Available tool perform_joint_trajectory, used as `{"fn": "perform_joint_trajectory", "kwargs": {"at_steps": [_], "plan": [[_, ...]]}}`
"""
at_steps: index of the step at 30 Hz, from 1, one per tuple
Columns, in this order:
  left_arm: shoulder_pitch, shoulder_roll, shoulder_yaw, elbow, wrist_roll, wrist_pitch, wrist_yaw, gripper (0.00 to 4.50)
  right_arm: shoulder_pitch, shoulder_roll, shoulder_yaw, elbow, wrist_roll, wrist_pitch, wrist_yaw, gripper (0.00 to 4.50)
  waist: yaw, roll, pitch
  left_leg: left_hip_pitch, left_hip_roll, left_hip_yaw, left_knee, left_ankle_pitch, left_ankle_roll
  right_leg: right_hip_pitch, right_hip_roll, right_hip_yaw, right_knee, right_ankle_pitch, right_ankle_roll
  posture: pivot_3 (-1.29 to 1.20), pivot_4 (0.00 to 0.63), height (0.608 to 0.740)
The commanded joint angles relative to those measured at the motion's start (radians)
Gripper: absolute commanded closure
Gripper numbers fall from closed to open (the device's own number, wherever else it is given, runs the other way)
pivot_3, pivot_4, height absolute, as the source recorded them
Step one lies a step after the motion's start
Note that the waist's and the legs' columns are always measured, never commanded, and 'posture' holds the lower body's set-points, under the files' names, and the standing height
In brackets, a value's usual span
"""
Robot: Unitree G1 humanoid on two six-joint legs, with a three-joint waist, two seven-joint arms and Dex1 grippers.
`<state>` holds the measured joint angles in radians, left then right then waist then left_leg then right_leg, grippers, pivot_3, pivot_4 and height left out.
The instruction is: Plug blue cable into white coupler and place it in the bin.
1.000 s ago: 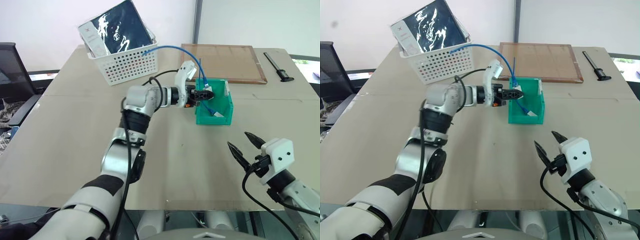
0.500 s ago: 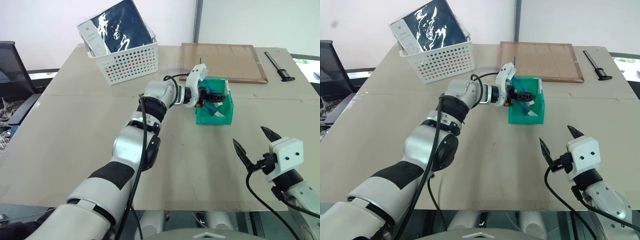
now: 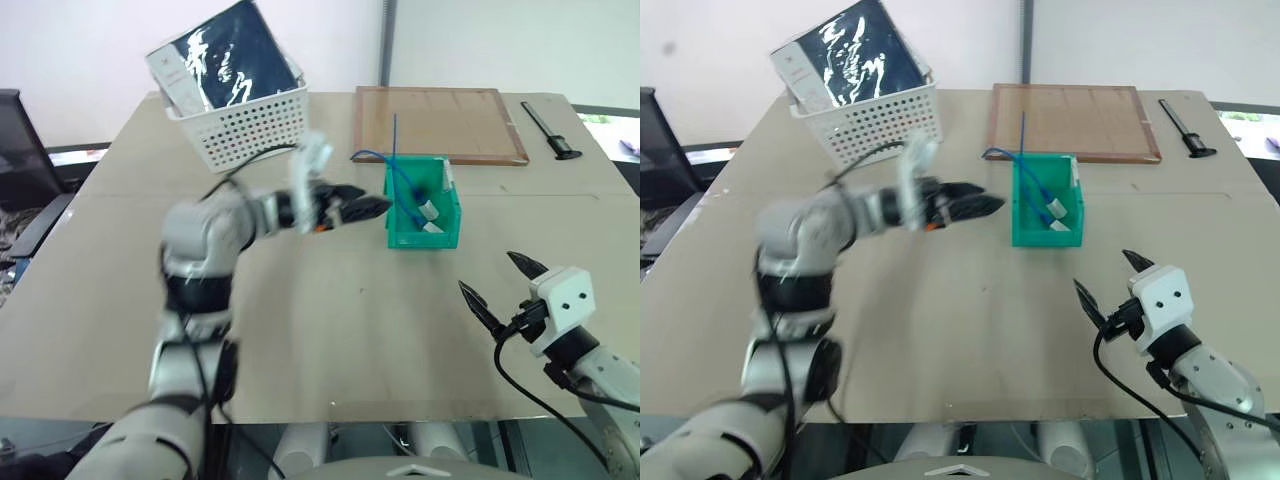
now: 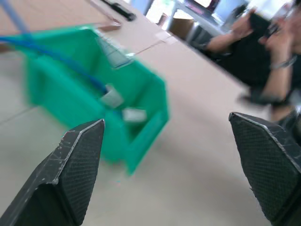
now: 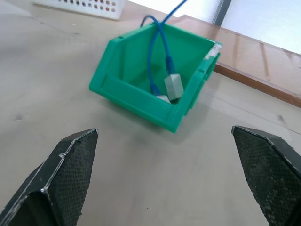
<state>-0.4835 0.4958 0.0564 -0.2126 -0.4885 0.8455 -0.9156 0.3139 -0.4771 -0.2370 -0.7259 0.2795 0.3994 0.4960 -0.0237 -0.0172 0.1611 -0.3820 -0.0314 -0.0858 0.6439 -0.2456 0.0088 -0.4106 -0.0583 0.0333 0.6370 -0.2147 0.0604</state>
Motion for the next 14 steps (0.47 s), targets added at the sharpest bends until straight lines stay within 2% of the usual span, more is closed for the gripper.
{"fn": "perform_joint_trajectory", "kwargs": {"at_steps": [1,3,8,14], "plan": [[0.106,0.048,0.01,-0.072,0.038,-0.18,-0.044,0.15,-0.012,-0.031,-0.048,0.023,0.034,-0.044,0.05,0.0,0.017,-0.001,0.001,0.0,0.0,0.0,0.0,0.0,0.0,0.0,0.0,0.0,0.0,-0.001,-0.002,0.0,0.15,0.738],[0.224,0.082,0.034,-0.084,0.056,-0.281,-0.075,0.15,-0.001,-0.057,-0.083,0.057,0.057,-0.055,0.089,0.0,0.031,-0.001,0.001,-0.002,0.0,-0.001,0.003,0.0,0.0,0.0,0.0,-0.004,0.0,-0.002,-0.003,0.0,0.15,0.738],[0.441,0.128,0.115,-0.1,0.048,-0.394,-0.08,0.15,0.05,-0.131,-0.151,0.113,0.096,-0.081,0.189,0.0,0.038,-0.001,0.001,-0.002,0.0,0.0,0.002,-0.001,0.001,0.001,-0.001,-0.003,-0.002,-0.002,-0.003,0.0,0.15,0.738],[0.564,0.167,0.169,-0.093,0.03,-0.46,-0.098,0.15,0.096,-0.18,-0.206,0.159,0.106,-0.102,0.261,0.0,0.038,-0.001,0.001,-0.001,0.0,-0.001,0.003,-0.001,0.002,0.003,-0.002,-0.005,-0.002,-0.005,0.001,0.0,0.15,0.738]]}}
